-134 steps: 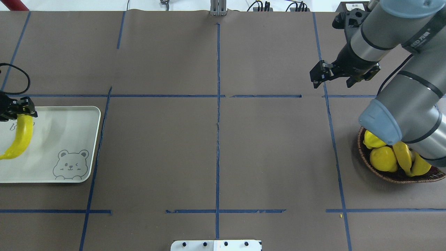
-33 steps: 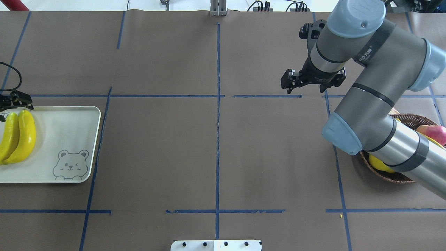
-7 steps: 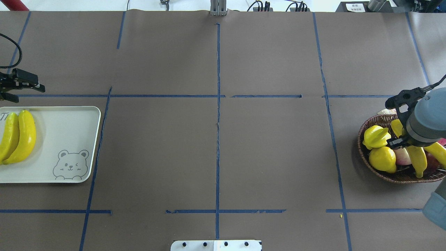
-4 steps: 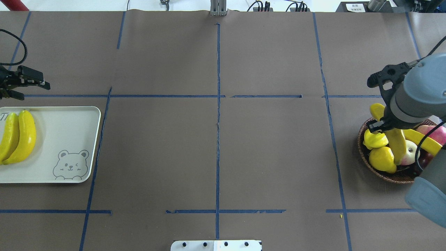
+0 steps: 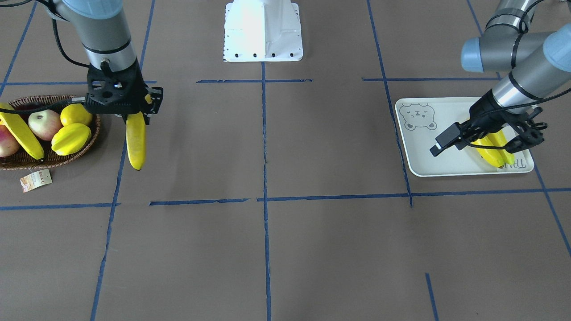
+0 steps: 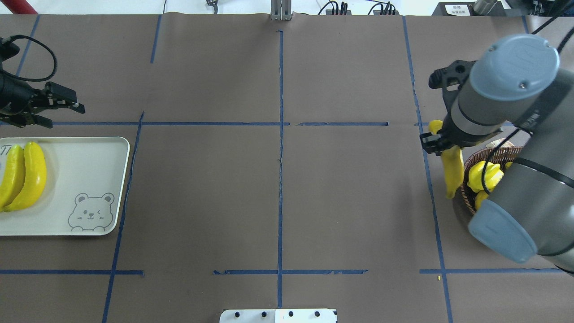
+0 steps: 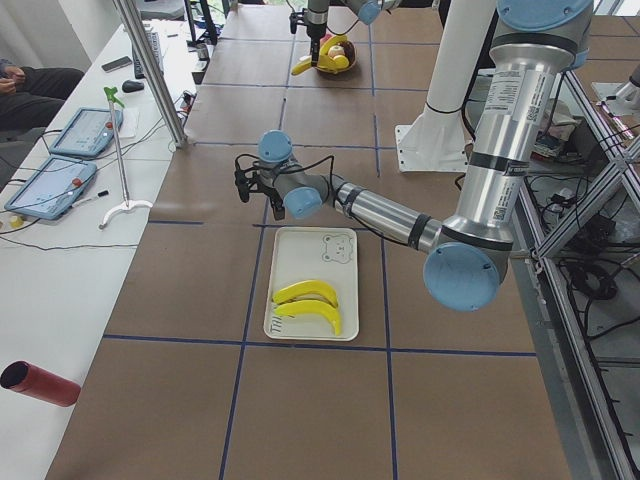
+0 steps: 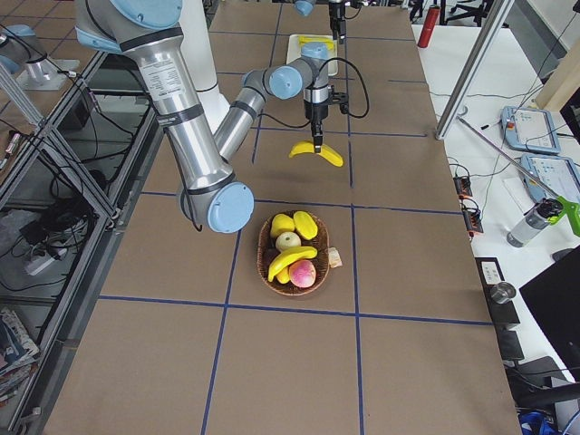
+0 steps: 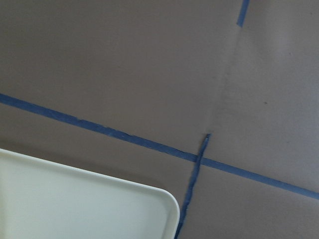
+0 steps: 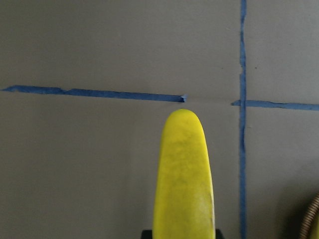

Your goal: Transfer all bananas from basket to plate

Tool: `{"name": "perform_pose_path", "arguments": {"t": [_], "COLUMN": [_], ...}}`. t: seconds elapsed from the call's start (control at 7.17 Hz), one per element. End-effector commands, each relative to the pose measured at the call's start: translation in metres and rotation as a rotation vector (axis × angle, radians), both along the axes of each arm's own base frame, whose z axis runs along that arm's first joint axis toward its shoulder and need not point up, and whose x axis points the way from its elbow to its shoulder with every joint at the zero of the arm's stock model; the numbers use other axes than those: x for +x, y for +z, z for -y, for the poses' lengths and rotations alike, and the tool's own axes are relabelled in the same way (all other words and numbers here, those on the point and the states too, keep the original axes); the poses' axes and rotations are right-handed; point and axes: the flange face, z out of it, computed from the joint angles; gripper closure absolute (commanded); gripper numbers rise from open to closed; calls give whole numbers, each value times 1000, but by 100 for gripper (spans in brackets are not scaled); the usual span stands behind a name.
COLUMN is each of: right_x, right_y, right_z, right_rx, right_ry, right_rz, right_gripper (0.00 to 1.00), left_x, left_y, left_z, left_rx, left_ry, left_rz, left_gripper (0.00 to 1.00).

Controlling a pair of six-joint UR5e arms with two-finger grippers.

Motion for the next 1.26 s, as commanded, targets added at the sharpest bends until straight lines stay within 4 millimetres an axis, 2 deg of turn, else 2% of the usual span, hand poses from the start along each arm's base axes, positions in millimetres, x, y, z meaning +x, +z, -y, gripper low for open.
{"name": "perform_pose_path", "arguments": {"t": [0.0,0.28,0.42,0.56,0.7,0.84,0.98,1.12], "right_x": [-65,-107,-123,-139,-154,-163,-166,-167], "right_y": [6,4,-1,-21,-45,-59,-65,-69], "right_z": [17,4,-3,-7,-15,-25,-35,-41], "right_rx": [1,-28,-44,-57,-65,-75,-82,-86], "right_ry": [94,137,143,146,178,193,205,217], "right_rz": [289,543,646,705,739,782,839,880], "right_gripper": [98,97,97,97,97,97,97,97], "left_x": [41,90,104,127,143,155,165,176], "left_y": [-58,-111,-132,-154,-173,-193,-202,-199], "left_z": [4,0,3,-4,3,15,18,13], "left_rx": [-32,-103,-109,-96,-87,-146,-185,-189], "left_ry": [-2,5,-29,-60,-119,-155,-165,-155], "left_rz": [-71,-137,-155,-166,-175,-201,-213,-211], "left_gripper": [0,0,0,0,0,1,1,1]}}
